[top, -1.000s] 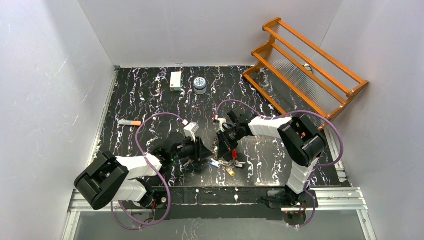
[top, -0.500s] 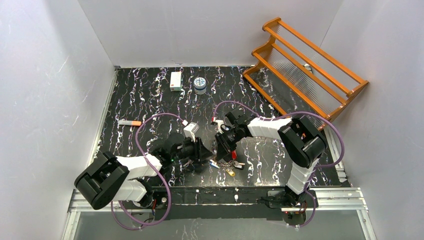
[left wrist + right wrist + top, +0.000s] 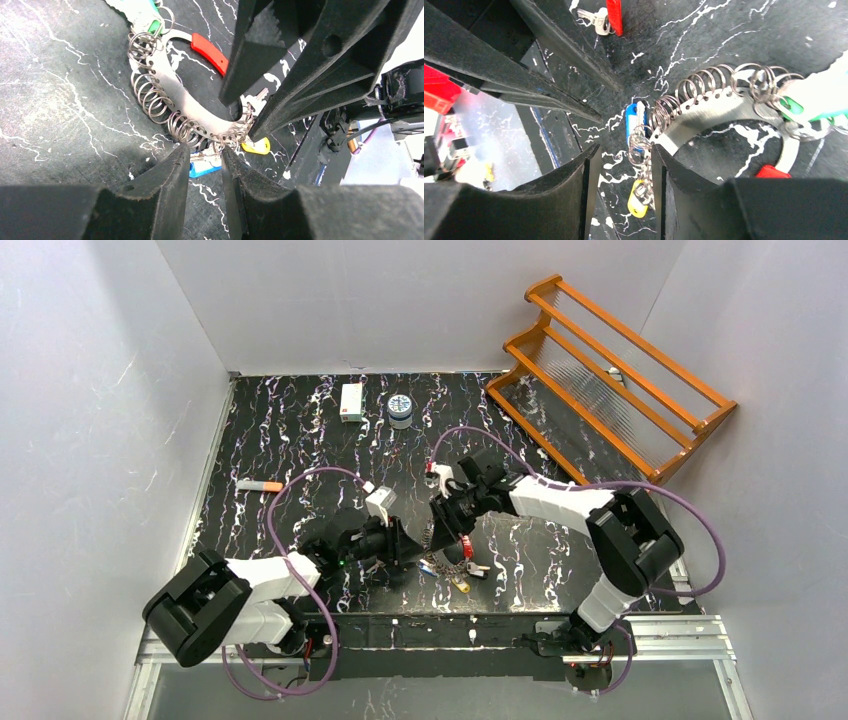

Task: Put the keys on the keyring

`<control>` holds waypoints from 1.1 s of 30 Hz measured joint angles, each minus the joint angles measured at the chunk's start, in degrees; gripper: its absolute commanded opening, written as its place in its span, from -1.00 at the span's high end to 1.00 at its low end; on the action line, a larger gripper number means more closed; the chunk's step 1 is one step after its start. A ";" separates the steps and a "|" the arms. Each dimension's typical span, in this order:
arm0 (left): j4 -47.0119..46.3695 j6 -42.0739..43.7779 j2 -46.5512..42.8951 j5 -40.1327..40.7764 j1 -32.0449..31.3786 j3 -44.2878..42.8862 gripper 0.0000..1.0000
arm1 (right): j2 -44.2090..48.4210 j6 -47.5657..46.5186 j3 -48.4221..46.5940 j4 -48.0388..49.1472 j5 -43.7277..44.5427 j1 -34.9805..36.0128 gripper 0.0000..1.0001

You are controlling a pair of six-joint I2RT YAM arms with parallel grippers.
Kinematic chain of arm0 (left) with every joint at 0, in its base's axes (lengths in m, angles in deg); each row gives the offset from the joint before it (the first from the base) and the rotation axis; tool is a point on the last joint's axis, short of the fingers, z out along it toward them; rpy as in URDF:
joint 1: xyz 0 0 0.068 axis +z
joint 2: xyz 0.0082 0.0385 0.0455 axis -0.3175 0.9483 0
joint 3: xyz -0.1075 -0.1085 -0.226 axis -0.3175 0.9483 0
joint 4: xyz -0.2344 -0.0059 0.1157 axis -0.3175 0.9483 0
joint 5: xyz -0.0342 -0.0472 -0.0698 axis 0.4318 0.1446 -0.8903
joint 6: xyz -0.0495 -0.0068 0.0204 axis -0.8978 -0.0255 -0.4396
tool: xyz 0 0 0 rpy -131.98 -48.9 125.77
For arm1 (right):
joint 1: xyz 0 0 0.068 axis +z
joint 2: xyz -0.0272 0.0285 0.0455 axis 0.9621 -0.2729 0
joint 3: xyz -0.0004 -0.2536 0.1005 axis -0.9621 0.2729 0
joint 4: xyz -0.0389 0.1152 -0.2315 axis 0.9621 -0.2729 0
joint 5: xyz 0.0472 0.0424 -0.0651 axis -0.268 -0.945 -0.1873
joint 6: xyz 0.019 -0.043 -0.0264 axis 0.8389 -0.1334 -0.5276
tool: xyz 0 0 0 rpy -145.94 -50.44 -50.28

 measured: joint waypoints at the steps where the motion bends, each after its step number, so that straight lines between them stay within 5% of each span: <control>1: 0.00 0.42 -0.31 -0.31 0.02 0.00 0.44 | 0.85 -0.15 0.48 0.52 0.63 0.00 -0.09; 16: 0.57 19.56 -2.51 -9.92 -1.31 -0.83 0.45 | 16.15 -2.89 9.42 9.79 13.22 0.04 -0.18; 23: 8.02 34.27 0.59 -3.15 -11.76 -5.20 0.51 | 16.15 -2.67 9.42 9.77 15.30 0.04 -0.18; 33: 10.93 42.88 0.79 6.60 -13.31 -5.22 0.51 | 16.85 -2.58 9.42 9.55 16.33 0.04 -0.18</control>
